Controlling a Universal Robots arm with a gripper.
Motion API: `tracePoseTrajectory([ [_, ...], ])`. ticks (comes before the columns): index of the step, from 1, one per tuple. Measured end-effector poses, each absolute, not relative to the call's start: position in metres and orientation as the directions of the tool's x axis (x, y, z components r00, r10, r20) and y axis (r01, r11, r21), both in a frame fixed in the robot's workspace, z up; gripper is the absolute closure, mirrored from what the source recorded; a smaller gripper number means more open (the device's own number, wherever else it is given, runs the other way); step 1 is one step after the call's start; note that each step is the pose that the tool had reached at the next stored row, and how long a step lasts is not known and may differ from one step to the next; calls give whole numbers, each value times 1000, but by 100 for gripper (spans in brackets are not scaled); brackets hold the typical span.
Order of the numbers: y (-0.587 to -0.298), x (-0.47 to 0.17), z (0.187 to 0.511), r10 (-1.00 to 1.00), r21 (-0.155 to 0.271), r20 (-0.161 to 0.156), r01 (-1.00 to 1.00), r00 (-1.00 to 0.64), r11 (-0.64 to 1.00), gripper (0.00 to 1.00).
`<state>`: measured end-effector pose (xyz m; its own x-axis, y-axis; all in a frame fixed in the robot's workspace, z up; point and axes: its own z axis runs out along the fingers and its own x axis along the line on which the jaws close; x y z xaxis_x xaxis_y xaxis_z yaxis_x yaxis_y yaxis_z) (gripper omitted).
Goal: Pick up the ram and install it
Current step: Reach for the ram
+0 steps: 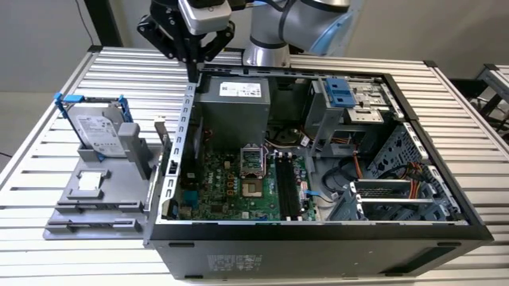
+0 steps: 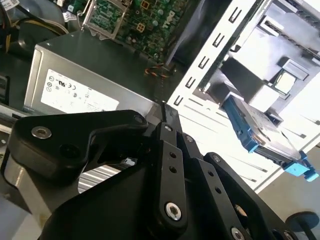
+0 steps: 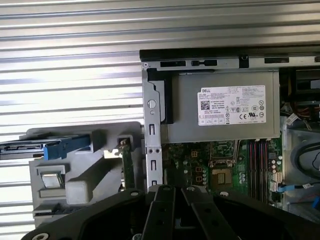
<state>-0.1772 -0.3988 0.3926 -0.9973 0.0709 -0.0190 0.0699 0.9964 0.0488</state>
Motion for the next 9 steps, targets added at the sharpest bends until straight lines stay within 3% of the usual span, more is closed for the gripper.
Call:
tracePoseTrajectory([
  [9, -399, -199, 393, 70, 49, -19, 69, -997, 996, 100],
])
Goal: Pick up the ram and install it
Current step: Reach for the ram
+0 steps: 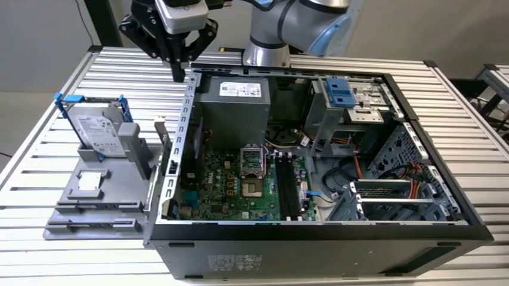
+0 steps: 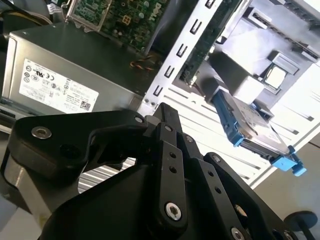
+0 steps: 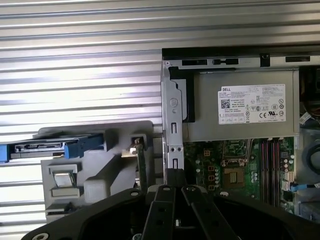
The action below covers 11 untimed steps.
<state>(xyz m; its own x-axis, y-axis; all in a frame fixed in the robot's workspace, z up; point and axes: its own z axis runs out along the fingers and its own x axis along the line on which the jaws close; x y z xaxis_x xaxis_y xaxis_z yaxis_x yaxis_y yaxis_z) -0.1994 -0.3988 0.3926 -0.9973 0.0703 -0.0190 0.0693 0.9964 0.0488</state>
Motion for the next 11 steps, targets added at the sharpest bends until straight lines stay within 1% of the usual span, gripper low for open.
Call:
tracePoseTrajectory([
  [11, -399, -223, 393, 70, 49, -19, 69, -997, 996, 100],
])
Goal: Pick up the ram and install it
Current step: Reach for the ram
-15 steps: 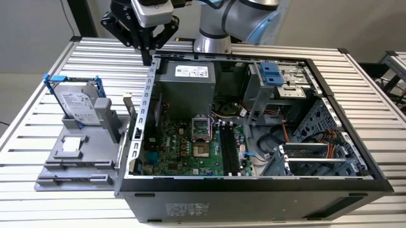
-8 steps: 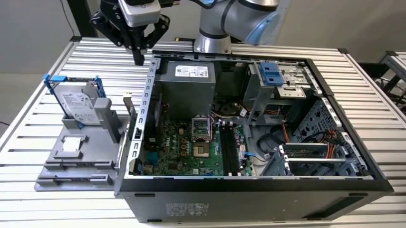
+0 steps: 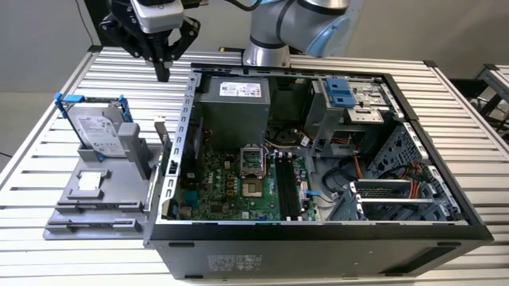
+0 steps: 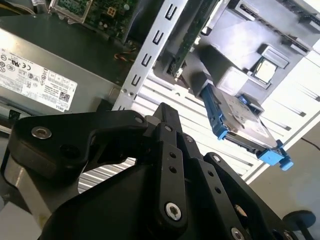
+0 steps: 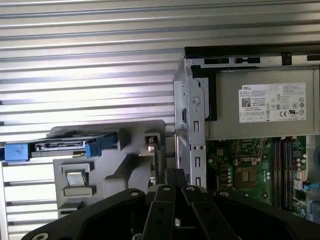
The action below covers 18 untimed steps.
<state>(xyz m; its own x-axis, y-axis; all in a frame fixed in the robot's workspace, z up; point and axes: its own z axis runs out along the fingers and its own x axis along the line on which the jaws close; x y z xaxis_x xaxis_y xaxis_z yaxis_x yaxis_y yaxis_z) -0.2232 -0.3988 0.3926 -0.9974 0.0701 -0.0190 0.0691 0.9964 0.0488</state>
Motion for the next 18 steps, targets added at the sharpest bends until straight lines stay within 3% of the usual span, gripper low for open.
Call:
tracePoseTrajectory([
  [18, -399, -274, 393, 70, 49, -19, 69, -997, 996, 100],
])
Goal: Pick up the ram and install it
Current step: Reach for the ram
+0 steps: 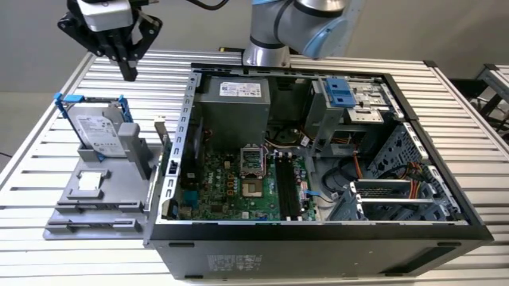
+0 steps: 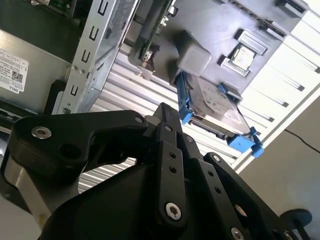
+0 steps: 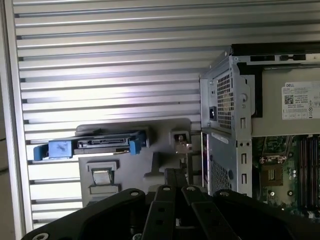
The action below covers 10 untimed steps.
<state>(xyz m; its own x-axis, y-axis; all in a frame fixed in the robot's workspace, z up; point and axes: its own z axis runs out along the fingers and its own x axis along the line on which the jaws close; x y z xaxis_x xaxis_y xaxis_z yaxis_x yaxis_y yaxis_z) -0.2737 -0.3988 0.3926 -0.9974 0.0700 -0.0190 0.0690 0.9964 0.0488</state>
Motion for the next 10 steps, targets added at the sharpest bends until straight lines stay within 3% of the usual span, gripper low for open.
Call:
tracePoseTrajectory([
  [10, -399, -304, 393, 70, 49, -19, 69, -997, 996, 100],
])
